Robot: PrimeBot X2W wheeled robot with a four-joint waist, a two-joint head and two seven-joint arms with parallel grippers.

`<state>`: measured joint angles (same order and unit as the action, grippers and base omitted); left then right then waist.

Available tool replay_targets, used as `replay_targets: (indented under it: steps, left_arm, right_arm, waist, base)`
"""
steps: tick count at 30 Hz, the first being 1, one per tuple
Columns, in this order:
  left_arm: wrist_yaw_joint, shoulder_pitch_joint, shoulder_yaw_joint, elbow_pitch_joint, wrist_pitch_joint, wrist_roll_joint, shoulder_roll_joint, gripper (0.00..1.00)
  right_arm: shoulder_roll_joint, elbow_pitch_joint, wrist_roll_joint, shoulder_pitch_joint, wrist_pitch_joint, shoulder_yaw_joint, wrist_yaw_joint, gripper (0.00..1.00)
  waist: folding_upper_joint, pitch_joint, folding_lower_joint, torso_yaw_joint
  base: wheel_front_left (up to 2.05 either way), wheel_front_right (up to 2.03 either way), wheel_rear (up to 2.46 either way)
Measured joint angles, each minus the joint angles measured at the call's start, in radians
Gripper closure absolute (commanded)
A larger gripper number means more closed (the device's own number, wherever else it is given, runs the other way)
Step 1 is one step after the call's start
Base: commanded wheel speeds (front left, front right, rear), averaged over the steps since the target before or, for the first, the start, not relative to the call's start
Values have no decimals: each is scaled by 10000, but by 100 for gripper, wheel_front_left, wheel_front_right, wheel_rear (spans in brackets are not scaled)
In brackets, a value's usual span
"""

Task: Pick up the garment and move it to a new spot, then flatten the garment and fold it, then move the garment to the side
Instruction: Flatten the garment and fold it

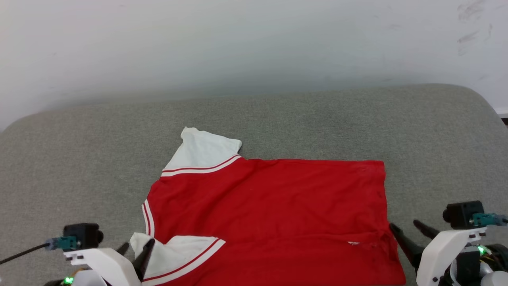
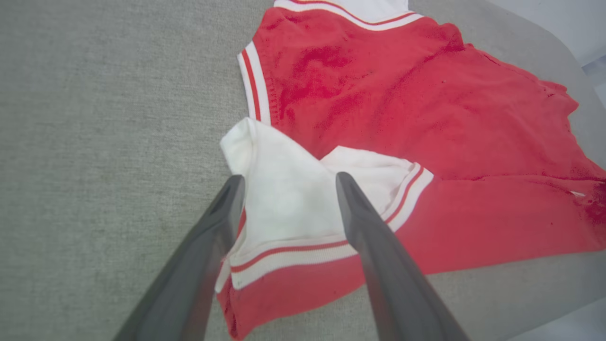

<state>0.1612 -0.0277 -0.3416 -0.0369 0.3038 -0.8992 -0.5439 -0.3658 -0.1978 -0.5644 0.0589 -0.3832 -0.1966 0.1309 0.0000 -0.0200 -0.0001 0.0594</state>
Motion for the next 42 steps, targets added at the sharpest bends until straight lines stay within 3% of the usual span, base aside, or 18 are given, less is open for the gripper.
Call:
replay_targets:
  steps: [5, 10, 16, 22, 26, 33, 36, 42]
  left_arm:
    - [65, 722, 316, 33, -955, 608, -61, 0]
    - [115, 1865, 384, 36, -1415, 1074, 54, 0]
    - [17, 3899, 566, -520, -1490, 1258, 146, 0]
    - [-360, 5804, 677, -1551, -909, 1174, -98, 0]
    - [-811, 6852, 499, -2232, 464, 951, -635, 0]
    - [-1197, 7904, 155, -2832, 4117, 364, -2197, 0]
    - [-1131, 8212, 217, -2809, 5196, 96, -2702, 0]
    - [-602, 8500, -15, -2546, 6761, 84, -3269, 0]
  right_arm:
    - [374, 276, 918, 241, 2111, 453, 0, 0]
    - [796, 732, 1868, 597, 3507, 834, 2, 0]
    - [1225, 1210, 2341, 1312, 4416, 945, 0, 0]
    - [1611, 1542, 2487, 1999, 4602, 669, 2, 0]
    - [1743, 1616, 2468, 2130, 4650, 585, 0, 0]
    - [1950, 1634, 2456, 2307, 4872, 366, 0, 0]
    - [2096, 1597, 2376, 2405, 4989, 284, 0, 0]
    - [2286, 1358, 2178, 2511, 5212, 130, 0, 0]
  waist:
    - [0, -101, 0, 279]
    - [0, -522, 1, 545]
    - [0, -1445, 2, 887]
    - [0, -2535, 3, 1397]
    - [0, -3107, 3, 1844]
    - [0, -3795, 4, 2640]
    - [0, -4101, 3, 2895]
    - [0, -4681, 3, 3338]
  base:
    - [0, 0, 0]
    - [0, 0, 0]
    - [0, 0, 0]
    - [0, 0, 0]
    - [0, 0, 0]
    - [0, 0, 0]
    - [0, 0, 0]
    - [0, 0, 0]
